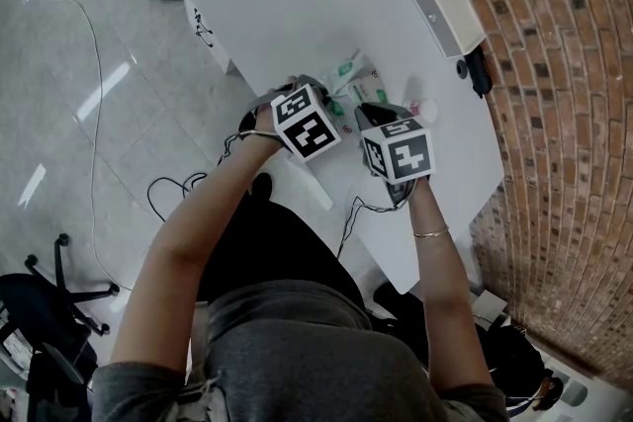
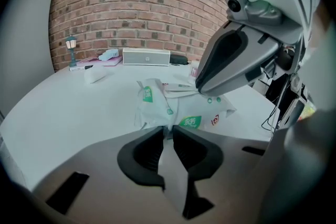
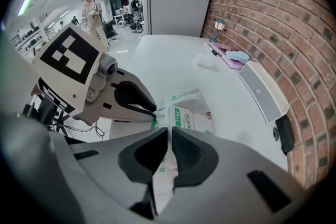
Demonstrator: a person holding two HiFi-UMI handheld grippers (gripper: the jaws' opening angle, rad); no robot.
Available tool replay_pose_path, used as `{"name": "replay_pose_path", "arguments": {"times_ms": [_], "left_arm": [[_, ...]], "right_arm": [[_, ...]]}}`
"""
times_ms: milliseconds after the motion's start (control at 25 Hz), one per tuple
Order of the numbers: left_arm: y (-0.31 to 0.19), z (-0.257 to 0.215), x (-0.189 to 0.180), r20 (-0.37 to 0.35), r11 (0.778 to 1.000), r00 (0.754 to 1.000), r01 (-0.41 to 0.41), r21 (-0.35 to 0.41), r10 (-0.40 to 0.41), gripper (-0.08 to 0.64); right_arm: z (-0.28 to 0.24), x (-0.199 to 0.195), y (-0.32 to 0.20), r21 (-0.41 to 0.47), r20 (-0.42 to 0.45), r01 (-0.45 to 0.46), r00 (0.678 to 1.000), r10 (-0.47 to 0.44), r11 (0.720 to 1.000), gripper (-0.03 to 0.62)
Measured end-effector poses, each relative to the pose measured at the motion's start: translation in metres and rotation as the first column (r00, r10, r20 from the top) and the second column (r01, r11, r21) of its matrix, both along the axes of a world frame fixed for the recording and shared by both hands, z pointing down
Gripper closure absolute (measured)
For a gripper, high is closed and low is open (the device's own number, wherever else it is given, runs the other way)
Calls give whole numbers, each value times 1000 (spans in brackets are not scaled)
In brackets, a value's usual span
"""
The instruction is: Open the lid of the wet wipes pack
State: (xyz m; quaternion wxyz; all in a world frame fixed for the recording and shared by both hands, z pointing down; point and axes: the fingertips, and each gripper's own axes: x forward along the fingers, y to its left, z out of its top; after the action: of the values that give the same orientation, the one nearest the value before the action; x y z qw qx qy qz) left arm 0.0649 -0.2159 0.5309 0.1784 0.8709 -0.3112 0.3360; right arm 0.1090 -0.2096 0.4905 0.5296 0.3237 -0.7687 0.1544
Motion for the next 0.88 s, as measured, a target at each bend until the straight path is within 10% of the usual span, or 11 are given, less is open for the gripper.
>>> {"name": "replay_pose_path", "arguments": {"times_ms": [880], "left_arm": [[2,2,0,17,1000,1000,-18,-20,18,495]], "right_arm": [[-24,18,-14,54,26,-25,999,23,998,583]]}}
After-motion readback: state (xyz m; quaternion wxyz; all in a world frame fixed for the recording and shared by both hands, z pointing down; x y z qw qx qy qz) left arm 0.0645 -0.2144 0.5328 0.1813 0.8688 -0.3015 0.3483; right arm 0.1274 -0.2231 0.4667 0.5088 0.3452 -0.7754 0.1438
